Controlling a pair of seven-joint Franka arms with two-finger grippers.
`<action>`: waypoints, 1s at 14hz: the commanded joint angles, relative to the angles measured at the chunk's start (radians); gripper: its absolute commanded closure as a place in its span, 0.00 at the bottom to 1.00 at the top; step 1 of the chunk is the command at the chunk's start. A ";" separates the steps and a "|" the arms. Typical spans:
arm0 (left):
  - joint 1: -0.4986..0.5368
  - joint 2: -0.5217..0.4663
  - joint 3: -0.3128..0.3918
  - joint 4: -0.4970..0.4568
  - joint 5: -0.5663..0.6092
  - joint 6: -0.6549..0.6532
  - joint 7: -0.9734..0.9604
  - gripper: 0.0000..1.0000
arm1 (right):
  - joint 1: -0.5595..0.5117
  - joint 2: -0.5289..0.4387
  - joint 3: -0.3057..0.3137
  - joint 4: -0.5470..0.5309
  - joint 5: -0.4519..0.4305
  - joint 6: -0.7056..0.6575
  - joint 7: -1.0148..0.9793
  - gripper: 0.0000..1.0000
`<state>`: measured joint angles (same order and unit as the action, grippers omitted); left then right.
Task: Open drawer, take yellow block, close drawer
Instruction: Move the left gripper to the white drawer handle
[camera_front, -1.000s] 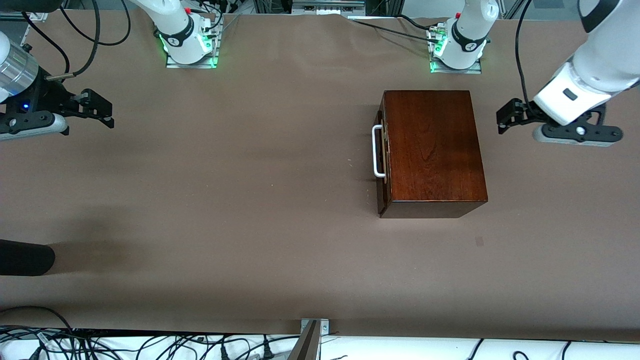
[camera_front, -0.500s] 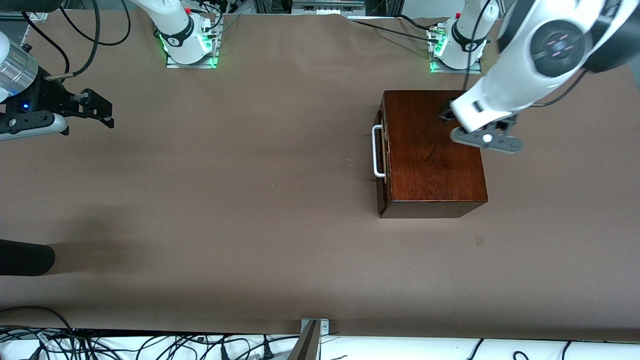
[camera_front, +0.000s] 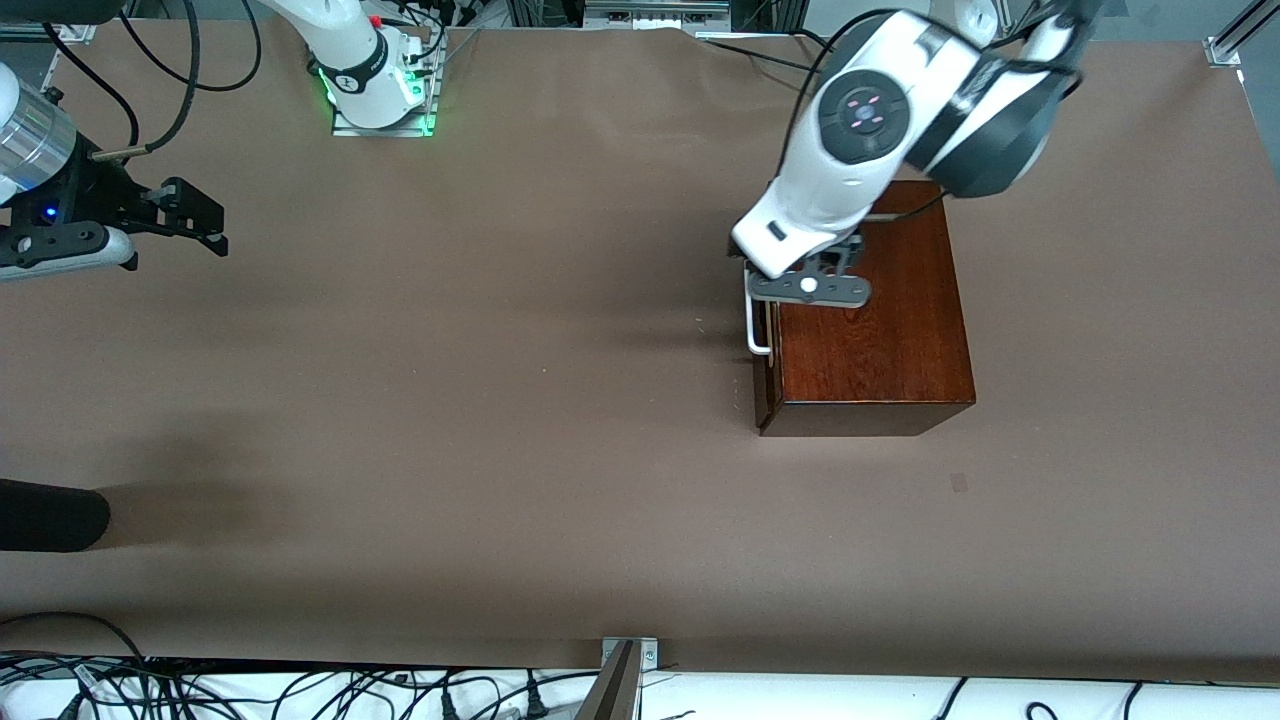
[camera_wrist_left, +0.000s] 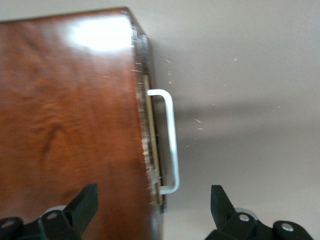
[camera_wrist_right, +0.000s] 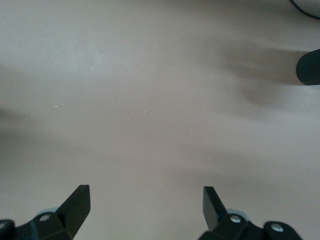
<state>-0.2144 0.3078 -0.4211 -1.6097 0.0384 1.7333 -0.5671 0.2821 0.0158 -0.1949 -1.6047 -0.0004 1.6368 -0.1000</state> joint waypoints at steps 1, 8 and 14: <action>-0.026 0.097 0.002 0.030 0.020 0.049 -0.022 0.00 | 0.000 -0.007 -0.003 0.012 0.000 -0.023 -0.017 0.00; -0.151 0.198 0.001 0.028 0.233 0.058 -0.255 0.00 | 0.000 -0.007 -0.001 0.012 0.000 -0.025 -0.015 0.00; -0.155 0.205 0.002 -0.001 0.290 0.046 -0.258 0.00 | 0.000 -0.007 0.000 0.012 0.000 -0.025 -0.015 0.00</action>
<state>-0.3668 0.5088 -0.4169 -1.6080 0.2822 1.7979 -0.8132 0.2821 0.0157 -0.1958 -1.6043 -0.0004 1.6316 -0.1000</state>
